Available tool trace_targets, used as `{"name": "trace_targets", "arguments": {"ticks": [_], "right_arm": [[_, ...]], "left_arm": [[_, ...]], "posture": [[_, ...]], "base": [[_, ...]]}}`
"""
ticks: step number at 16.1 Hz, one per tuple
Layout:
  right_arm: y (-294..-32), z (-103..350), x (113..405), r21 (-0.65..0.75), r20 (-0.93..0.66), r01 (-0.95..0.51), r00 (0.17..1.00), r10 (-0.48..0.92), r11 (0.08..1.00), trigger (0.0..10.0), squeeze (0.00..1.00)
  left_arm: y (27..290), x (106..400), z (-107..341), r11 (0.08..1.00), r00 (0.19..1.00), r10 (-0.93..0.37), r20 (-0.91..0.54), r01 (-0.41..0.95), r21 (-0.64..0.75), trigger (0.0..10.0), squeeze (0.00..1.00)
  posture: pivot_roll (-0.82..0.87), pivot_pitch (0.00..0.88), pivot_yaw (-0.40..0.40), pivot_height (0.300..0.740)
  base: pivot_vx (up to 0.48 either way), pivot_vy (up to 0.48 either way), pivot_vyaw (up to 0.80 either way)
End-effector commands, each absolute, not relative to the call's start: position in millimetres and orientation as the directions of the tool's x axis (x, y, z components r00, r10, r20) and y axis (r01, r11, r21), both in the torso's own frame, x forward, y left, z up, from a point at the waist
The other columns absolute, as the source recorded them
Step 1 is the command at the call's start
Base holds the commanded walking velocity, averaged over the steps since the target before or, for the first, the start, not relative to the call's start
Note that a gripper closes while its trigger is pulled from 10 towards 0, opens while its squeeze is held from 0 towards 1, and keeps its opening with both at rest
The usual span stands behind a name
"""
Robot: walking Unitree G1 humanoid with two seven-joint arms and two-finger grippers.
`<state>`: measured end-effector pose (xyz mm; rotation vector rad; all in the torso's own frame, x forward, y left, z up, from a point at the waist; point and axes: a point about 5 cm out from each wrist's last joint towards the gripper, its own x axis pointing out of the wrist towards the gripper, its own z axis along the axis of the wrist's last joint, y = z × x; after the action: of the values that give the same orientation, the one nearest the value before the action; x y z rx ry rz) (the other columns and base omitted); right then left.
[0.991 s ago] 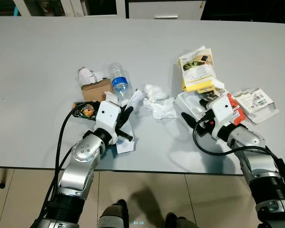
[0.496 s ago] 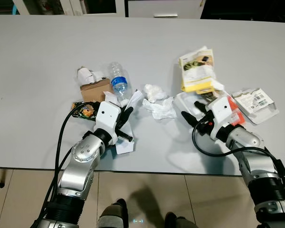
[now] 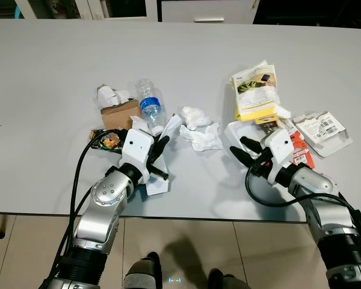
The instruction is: Picking trash to rubbish bin
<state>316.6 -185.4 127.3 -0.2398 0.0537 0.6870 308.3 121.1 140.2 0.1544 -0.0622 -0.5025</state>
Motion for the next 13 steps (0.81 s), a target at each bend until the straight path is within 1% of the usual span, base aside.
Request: {"name": "trace_targets", "arguments": {"ticks": [1, 6, 11, 13], "right_arm": [[-183.3, 89.8, 300.2, -0.096, -0.288, -0.691, 0.708, 0.645, 0.716, 0.0, 0.00], [-180.8, 86.1, 289.7, -0.082, -0.315, -0.723, 0.672, 0.670, 0.686, 0.0, 0.00], [-191.5, 103.3, 294.3, -0.158, -0.212, -0.593, 0.802, 0.559, 0.790, 0.0, 0.00], [-192.6, 107.3, 295.8, -0.182, -0.188, -0.559, 0.827, 0.530, 0.809, 0.0, 0.00]], "left_arm": [[121.1, 305.2, 138.0, 0.857, 0.868, -0.496, 0.005, 0.488, 0.166, 10.0, 0.00], [121.0, 306.6, 138.3, 0.856, 0.868, -0.497, 0.005, 0.489, 0.169, 10.0, 0.00], [120.8, 309.4, 138.8, 0.859, 0.871, -0.491, 0.008, 0.483, 0.171, 10.0, 0.00], [120.3, 310.0, 139.1, 0.857, 0.869, -0.494, 0.008, 0.485, 0.172, 10.0, 0.00]], "posture": [[0.27, 0.237, 0.010, 0.740], [0.27, 0.232, 0.011, 0.740], [0.26, 0.221, 0.013, 0.740], [0.26, 0.218, 0.021, 0.740]], "base": [[0.000, 0.000, 0.00], [0.000, 0.000, 0.00], [0.000, 0.000, 0.00], [0.000, 0.000, 0.00]]}}
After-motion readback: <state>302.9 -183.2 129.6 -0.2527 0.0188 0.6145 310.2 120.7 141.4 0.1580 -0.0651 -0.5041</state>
